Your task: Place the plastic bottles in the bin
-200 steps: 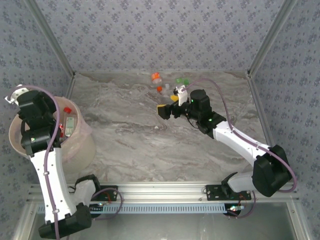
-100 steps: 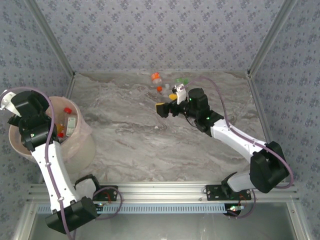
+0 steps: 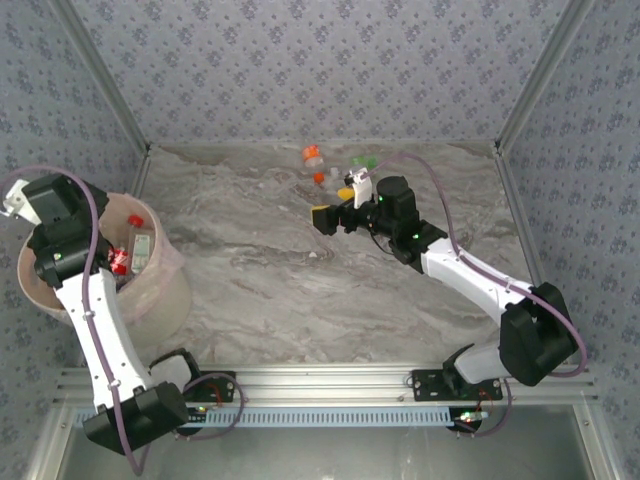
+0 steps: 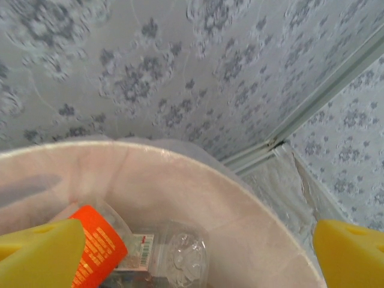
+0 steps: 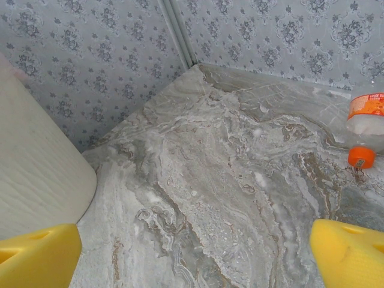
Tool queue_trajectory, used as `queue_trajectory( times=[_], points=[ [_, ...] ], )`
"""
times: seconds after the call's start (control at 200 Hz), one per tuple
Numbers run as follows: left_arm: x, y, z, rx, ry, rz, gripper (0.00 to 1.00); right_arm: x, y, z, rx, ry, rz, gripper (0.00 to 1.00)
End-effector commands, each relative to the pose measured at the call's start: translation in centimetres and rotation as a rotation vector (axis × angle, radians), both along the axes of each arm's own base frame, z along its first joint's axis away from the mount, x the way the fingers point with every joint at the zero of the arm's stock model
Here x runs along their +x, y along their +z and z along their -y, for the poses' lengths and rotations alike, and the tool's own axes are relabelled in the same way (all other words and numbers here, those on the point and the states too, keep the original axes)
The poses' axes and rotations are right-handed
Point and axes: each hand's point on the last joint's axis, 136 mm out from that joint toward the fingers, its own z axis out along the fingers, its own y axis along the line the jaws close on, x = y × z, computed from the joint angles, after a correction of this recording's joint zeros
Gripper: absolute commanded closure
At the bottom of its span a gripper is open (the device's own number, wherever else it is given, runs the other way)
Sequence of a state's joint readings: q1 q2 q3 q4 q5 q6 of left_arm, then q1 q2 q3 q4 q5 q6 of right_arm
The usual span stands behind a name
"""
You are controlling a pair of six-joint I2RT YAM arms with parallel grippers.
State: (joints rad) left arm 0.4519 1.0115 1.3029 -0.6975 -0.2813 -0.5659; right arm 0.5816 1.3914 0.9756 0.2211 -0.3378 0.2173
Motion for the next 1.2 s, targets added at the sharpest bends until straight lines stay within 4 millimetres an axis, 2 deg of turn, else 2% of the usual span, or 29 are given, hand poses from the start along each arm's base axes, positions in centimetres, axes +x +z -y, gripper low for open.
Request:
queue_trajectory(
  times=[0.0, 0.165, 0.32, 0.475, 0.739, 0.869, 1.004, 1.059, 1.084, 1.159, 1.194],
  points=[
    [0.0, -0.2, 0.8, -0.045, -0.031, 0.004, 0.02, 0.0, 2.0, -0.3, 0.031, 0.011, 0.029, 0.00],
    [0.5, 0.0, 2.1, -0.082, -0.099, 0.006, 0.02, 0.5, 1.6, 0.2, 0.030, -0.035, 0.002, 0.00],
    [1.5, 1.4, 5.3, -0.072, -0.225, 0.023, 0.02, 1.7, 1.1, 1.8, 0.038, -0.137, -0.038, 0.00],
    [3.5, 3.0, 10.1, -0.025, -0.392, 0.032, 0.02, 2.8, 0.4, 4.2, 0.040, -0.245, -0.068, 0.00],
    [7.9, 5.5, 20.2, -0.046, -0.796, 0.171, 0.02, 5.0, -1.1, 9.2, 0.014, -0.365, -0.140, 0.00],
    [9.1, 5.8, 24.1, -0.055, -0.949, 0.197, 0.02, 7.0, -2.0, 11.6, -0.026, -0.390, -0.172, 0.00],
    [10.0, 5.2, 26.3, -0.065, -1.027, 0.192, 0.02, 9.8, -3.5, 13.1, -0.082, -0.399, -0.206, 0.00],
    [10.3, 5.0, 27.3, -0.086, -1.068, 0.198, 0.02, 11.1, -4.7, 13.4, -0.107, -0.386, -0.225, 0.00],
    [10.4, 4.9, 27.7, -0.098, -1.084, 0.199, 0.02, 12.2, -4.2, 13.3, -0.105, -0.374, -0.218, 0.00],
    [10.8, 4.4, 28.9, -0.124, -1.130, 0.208, 0.02, 14.6, -5.8, 13.8, -0.121, -0.393, -0.299, 0.00],
    [10.9, 4.1, 29.5, -0.131, -1.153, 0.209, 0.02, 15.8, -6.0, 13.9, -0.112, -0.418, -0.334, 0.00]
  ],
)
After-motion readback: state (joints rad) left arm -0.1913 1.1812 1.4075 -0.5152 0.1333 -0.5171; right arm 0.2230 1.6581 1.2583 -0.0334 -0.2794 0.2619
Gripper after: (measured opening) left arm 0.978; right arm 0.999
